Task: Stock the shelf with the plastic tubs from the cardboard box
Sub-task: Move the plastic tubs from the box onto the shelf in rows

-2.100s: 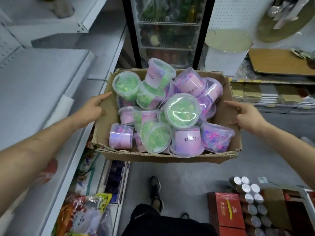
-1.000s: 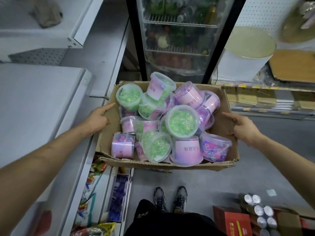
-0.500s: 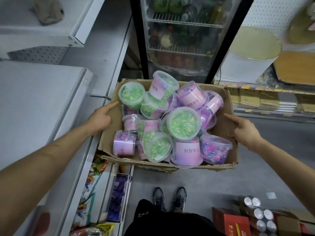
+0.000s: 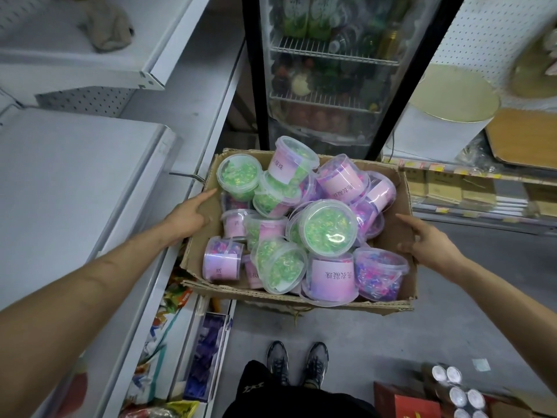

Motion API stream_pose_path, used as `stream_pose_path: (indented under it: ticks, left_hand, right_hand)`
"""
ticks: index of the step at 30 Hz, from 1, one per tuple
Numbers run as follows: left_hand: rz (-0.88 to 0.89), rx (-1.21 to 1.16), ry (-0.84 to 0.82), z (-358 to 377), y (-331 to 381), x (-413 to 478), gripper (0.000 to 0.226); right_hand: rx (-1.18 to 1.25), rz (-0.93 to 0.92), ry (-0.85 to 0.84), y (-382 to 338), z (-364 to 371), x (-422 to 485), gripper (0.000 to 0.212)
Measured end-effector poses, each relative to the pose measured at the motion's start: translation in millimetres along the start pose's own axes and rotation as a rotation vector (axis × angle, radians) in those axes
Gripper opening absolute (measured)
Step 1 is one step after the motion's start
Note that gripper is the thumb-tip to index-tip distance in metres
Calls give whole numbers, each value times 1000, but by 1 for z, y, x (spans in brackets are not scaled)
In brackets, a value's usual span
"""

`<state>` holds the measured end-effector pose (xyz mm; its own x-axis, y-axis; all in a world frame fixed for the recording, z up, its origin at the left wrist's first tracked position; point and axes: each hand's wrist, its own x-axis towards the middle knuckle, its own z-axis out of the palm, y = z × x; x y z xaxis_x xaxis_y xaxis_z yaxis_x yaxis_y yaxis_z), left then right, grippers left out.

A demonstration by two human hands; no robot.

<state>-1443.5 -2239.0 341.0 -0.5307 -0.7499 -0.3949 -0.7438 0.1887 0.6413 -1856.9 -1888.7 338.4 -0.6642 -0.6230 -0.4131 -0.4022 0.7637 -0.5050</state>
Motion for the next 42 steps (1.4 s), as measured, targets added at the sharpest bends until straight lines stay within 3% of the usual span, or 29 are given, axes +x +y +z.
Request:
stream_pose_path:
  ticks: [8, 14, 20, 26, 36, 42]
  left_hand:
    - [157, 10, 45, 6, 7, -16, 77]
    - [414, 175, 84, 14, 28, -38, 66]
    - [527, 181, -262, 39, 50, -77, 67]
    - [594, 316, -364, 62, 44, -86, 87]
    - [660, 544, -457, 66, 62, -69, 113]
    - [735, 704, -435, 81, 69, -54, 119]
  right_hand:
    - [-163, -181, 126, -10, -15, -12, 72]
    - [-201, -530, 223, -51, -17, -24, 69]
    - [-78, -741, -13, -73, 1, -33, 85]
    - [-26, -752, -133, -76, 14, -34, 111]
    - [30, -705, -259, -96, 35, -38, 131]
    - [29, -707, -219, -110, 52, -35, 137]
